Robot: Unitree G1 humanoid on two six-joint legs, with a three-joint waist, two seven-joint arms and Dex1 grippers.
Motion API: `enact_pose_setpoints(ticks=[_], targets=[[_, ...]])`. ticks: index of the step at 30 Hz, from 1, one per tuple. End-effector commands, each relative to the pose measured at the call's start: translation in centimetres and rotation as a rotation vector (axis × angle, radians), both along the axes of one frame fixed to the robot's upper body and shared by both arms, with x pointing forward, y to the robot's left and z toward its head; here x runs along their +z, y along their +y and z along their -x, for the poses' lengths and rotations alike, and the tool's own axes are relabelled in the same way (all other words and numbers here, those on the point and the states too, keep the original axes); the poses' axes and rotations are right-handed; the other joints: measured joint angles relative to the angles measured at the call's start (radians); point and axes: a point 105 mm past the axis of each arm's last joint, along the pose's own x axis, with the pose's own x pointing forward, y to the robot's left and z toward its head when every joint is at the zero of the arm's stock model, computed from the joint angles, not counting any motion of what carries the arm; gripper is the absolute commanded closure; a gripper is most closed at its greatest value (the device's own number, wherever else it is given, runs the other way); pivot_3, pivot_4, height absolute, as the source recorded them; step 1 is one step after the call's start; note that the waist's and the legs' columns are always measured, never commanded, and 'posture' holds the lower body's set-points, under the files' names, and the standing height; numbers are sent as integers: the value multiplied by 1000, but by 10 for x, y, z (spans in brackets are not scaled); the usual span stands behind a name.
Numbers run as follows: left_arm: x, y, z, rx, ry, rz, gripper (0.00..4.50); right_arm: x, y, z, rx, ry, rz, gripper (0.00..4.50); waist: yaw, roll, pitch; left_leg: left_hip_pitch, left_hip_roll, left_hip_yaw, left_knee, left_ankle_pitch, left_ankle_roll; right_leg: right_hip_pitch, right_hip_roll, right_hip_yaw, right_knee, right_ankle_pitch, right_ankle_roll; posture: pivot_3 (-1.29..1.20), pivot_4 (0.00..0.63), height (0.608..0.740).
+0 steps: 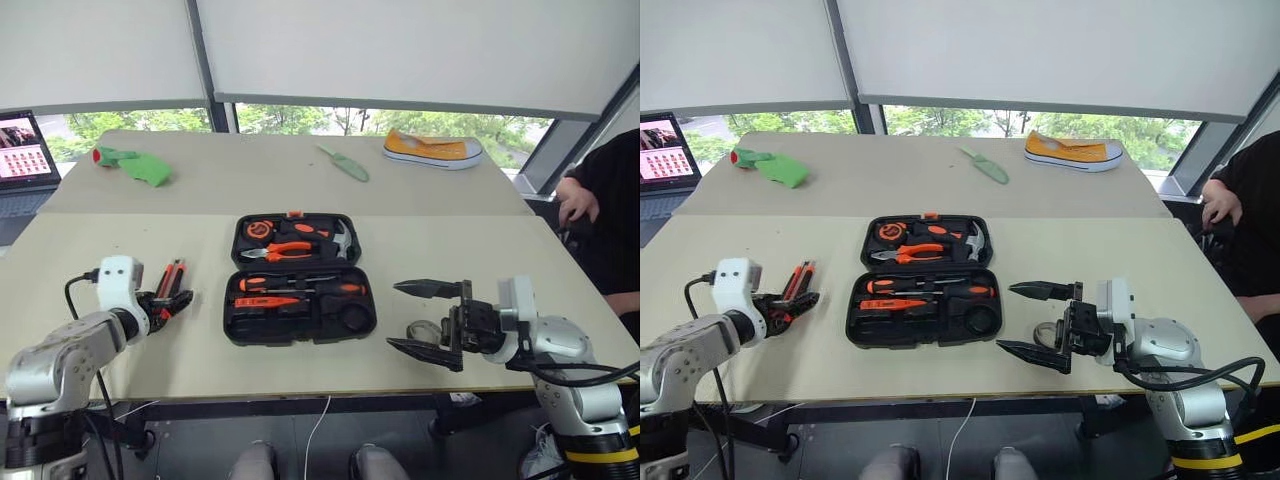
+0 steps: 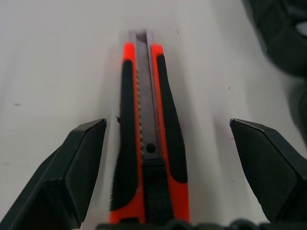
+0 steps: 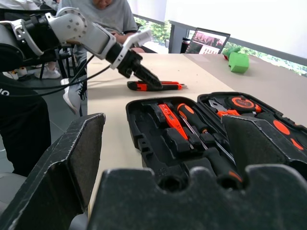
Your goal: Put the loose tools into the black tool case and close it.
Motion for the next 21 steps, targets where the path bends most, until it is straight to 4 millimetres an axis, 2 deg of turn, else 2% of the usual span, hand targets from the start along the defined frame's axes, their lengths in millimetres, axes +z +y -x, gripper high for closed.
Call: enact_pose_setpoints(ticks=[1, 2, 4, 6, 7, 10, 12, 13, 16, 18, 21], targets=[[-7, 7, -1, 25, 83, -40, 884, 12, -1, 3, 2, -45, 8, 0, 1, 0, 0, 0, 0, 0, 0, 0, 0, 0, 0, 0, 0, 0, 0, 0, 150, 740], [-7, 7, -1, 21, 85, -42, 1093, 12, -1, 3, 1, -45, 8, 0, 1, 0, 0, 1, 0, 0, 0, 0, 0, 0, 0, 0, 0, 0, 0, 0, 150, 740], [-3, 7, -3, 11, 69, -49, 1993, 12, -2, 2, -3, -46, 9, 0, 1, 0, 0, 1, 0, 0, 0, 0, -1, 0, 0, 0, 0, 0, 0, 0, 150, 740], [9, 4, -8, -30, -21, -37, 2681, 13, -3, 2, -13, -52, 11, 0, 1, 0, 0, 1, 0, 0, 0, 0, -1, 0, -1, 0, 0, 0, 0, 0, 150, 740], [20, -7, -9, -127, -88, 3, 2827, 14, -5, 1, -23, -55, 12, 0, 2, 0, 0, 1, 0, 1, 0, 0, -1, 0, -1, 0, 0, 0, 0, 0, 150, 740], [52, -37, -4, -419, -249, 57, 2827, 15, -10, 0, -47, -59, 17, 0, 8, -1, 1, 0, 0, 1, 0, 0, -1, 0, -1, 0, 0, 0, 0, 0, 150, 740], [74, -79, 19, -853, -341, 33, 2827, 13, -20, 0, -76, -55, 39, 0, 12, -2, 2, -1, 0, 1, 0, -1, -3, -1, -2, 0, -1, 0, -1, 0, 150, 740], [75, -96, 30, -1031, -342, 13, 2827, 12, -26, 0, -89, -52, 55, 0, 15, -2, 2, -2, 0, 1, 0, -2, -4, -2, -2, -1, -1, 0, -1, 0, 150, 740], [57, -128, 46, -1344, -240, -74, 2827, 9, -40, 1, -116, -43, 97, 0, 19, 0, 1, -2, -2, 3, -1, -4, -8, 0, -5, -1, -4, -4, -6, 0, 150, 740], [50, -144, 47, -1453, -225, -128, 2827, 7, -44, 1, -130, -43, 105, 0, 19, 1, 1, -2, -3, 3, 0, -2, -5, 1, -5, 1, -5, -3, -5, 0, 150, 740], [38, -158, 29, -1464, -209, -248, 2827, 6, -44, 2, -141, -46, 102, 0, 15, 1, 1, -2, -3, 2, 1, 1, 0, 1, -3, 2, -3, -1, 0, 0, 150, 740]])
